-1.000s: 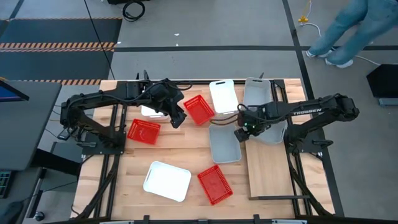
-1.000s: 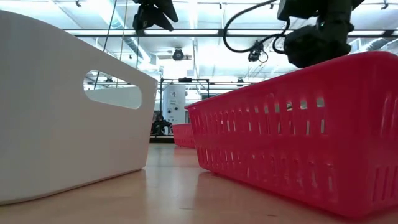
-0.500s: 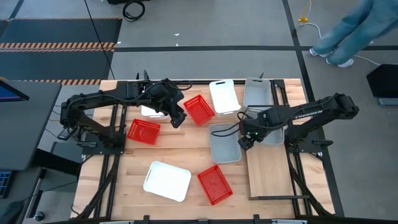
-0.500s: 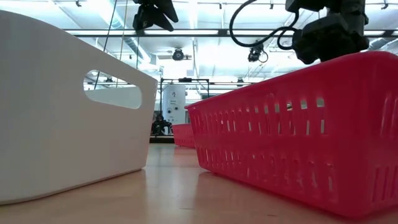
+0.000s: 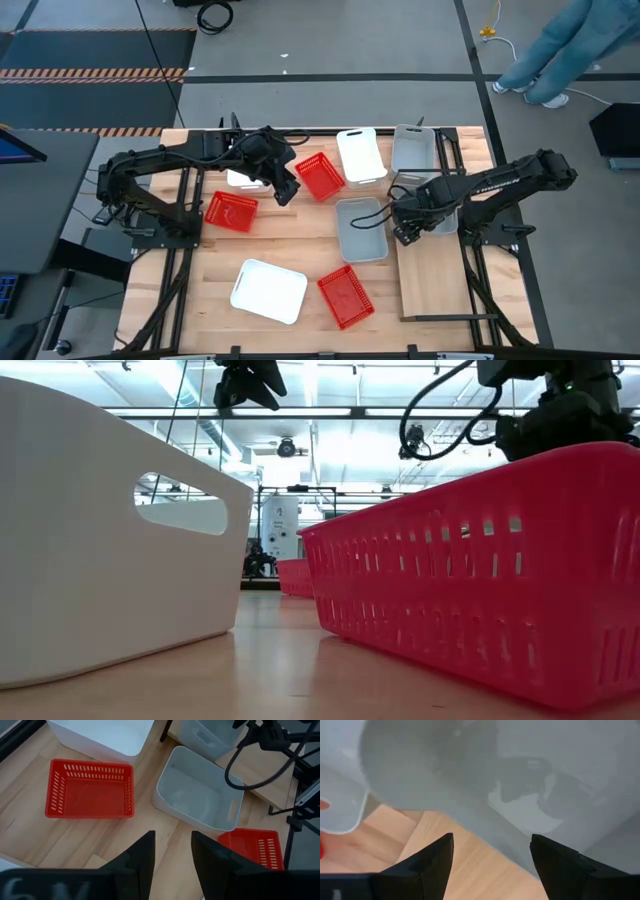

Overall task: Stack baskets on shelf by color
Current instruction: Put the bottom left gray bin on the shelf

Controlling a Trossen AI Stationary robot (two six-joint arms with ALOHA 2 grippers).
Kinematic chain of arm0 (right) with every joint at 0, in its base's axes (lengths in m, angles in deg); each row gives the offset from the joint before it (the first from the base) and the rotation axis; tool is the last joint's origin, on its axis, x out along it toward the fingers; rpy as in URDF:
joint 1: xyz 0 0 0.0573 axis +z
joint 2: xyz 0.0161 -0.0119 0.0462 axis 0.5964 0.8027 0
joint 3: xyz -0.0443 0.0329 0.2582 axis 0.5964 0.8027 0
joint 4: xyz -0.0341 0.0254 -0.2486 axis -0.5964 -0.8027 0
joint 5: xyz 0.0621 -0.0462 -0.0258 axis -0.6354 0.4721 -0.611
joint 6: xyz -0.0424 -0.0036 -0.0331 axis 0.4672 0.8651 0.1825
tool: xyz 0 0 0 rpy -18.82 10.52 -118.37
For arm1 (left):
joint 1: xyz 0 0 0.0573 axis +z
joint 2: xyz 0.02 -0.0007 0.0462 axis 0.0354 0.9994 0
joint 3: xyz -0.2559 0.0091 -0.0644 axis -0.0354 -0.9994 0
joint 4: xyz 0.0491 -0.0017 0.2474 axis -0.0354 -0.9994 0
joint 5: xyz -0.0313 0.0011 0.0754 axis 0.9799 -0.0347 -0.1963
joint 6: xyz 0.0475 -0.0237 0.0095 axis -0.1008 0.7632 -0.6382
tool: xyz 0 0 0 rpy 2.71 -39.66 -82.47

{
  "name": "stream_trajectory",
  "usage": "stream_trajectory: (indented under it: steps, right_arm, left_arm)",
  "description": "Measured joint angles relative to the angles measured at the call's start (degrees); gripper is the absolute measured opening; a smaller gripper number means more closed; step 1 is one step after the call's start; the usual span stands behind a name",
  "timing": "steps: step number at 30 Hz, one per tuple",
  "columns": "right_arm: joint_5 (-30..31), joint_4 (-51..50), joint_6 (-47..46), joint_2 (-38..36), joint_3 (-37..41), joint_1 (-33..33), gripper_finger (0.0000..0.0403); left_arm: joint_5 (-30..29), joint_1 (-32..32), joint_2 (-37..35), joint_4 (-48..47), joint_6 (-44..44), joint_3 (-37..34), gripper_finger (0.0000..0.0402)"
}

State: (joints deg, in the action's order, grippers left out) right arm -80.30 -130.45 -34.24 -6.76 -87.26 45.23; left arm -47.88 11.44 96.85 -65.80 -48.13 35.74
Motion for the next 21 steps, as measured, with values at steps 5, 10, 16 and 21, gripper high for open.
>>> stream_trajectory:
  steps: [5,10,16,21]
  right_arm:
    - [-1.0,-2.1,-0.4,0.0,-0.1,0.0,0.0259]
    - [-0.6,-5.5,1.5,-0.3,-4.5,0.4,0.0249]
    - [-0.4,-10.5,2.1,-0.4,-9.0,3.4,0.0244]
    - [5.7,-19.7,-4.6,-0.4,-8.2,6.1,0.0244]
  left_arm:
    - [0.0,0.0,0.0,0.0,-0.1,0.0,0.0133]
    - [0.0,0.0,0.0,0.0,0.0,0.0,0.0133]
    - [0.0,0.0,0.0,0.0,0.0,0.0,0.0133]
    - [-0.7,0.0,0.0,0.4,0.5,0.0,0.0133]
